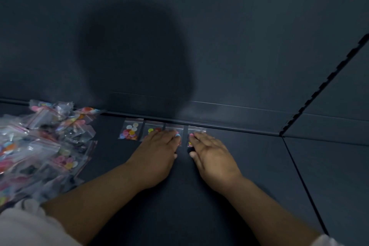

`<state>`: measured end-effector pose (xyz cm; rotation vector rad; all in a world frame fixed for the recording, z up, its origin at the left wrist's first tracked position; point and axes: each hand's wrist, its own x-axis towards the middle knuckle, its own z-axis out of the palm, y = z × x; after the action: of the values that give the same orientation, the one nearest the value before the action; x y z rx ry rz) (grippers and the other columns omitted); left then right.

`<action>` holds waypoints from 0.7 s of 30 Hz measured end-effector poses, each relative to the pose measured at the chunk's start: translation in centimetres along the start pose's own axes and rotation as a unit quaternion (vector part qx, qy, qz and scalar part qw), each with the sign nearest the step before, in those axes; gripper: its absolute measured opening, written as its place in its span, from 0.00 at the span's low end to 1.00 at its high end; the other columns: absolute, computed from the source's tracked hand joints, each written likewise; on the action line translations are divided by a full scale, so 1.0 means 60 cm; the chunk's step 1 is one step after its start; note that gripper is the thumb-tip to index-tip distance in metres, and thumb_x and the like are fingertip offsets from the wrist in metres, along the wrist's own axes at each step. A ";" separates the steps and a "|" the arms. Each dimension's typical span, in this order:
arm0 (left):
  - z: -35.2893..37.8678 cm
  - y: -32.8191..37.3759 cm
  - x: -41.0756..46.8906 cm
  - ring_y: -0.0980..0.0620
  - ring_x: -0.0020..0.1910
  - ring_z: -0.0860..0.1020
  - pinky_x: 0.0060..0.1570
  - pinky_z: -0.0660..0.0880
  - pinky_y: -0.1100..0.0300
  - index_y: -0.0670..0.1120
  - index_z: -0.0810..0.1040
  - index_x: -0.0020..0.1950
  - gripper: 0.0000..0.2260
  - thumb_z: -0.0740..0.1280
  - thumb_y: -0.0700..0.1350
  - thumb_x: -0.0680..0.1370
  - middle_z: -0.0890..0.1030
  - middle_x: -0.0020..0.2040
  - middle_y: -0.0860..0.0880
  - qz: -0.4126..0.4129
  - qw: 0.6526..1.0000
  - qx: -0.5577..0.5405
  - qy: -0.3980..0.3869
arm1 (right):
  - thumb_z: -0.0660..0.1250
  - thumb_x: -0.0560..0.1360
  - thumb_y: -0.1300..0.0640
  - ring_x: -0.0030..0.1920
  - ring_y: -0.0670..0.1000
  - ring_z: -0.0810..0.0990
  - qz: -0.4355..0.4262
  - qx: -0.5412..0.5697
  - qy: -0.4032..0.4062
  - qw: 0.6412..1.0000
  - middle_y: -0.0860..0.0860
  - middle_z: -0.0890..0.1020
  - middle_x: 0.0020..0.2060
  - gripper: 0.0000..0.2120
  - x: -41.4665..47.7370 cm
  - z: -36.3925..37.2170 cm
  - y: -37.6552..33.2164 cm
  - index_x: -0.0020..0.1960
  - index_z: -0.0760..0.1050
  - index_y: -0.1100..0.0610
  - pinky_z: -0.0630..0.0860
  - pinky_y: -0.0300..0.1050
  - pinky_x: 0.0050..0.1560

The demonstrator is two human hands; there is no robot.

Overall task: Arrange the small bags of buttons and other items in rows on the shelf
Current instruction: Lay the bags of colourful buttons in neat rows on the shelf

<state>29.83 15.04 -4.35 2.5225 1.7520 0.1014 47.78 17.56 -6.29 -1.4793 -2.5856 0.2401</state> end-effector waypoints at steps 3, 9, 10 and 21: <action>0.001 -0.002 0.000 0.52 0.76 0.48 0.69 0.36 0.60 0.47 0.51 0.77 0.25 0.52 0.50 0.82 0.50 0.78 0.49 0.000 1.000 -0.004 -0.005 | 0.33 0.69 0.39 0.76 0.49 0.53 -0.006 -0.003 -0.009 1.000 0.50 0.56 0.76 0.39 -0.002 -0.002 -0.004 0.76 0.54 0.53 0.41 0.40 0.71; -0.001 -0.002 0.003 0.51 0.77 0.47 0.72 0.37 0.57 0.47 0.50 0.77 0.25 0.52 0.50 0.82 0.49 0.78 0.48 -0.008 1.000 -0.016 -0.017 | 0.33 0.69 0.38 0.76 0.49 0.51 -0.007 0.002 -0.027 1.000 0.50 0.54 0.76 0.40 -0.002 -0.003 -0.001 0.76 0.52 0.53 0.40 0.40 0.71; 0.000 -0.002 0.003 0.52 0.76 0.47 0.72 0.37 0.57 0.47 0.50 0.78 0.25 0.52 0.50 0.82 0.49 0.78 0.48 -0.006 1.000 -0.017 -0.016 | 0.33 0.69 0.38 0.76 0.49 0.52 -0.007 0.002 -0.026 1.000 0.50 0.55 0.76 0.40 -0.003 -0.003 -0.001 0.76 0.53 0.53 0.40 0.40 0.71; -0.021 -0.021 -0.014 0.51 0.76 0.49 0.72 0.41 0.58 0.49 0.50 0.78 0.29 0.58 0.53 0.80 0.49 0.78 0.48 -0.025 0.999 -0.040 0.022 | 0.50 0.78 0.42 0.75 0.52 0.54 -0.007 0.054 0.019 0.998 0.50 0.59 0.75 0.27 0.000 -0.030 -0.025 0.74 0.61 0.52 0.50 0.45 0.75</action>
<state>28.23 14.73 -3.23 2.4372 1.7870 0.2201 46.91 16.95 -4.23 -1.4154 -2.5101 0.3419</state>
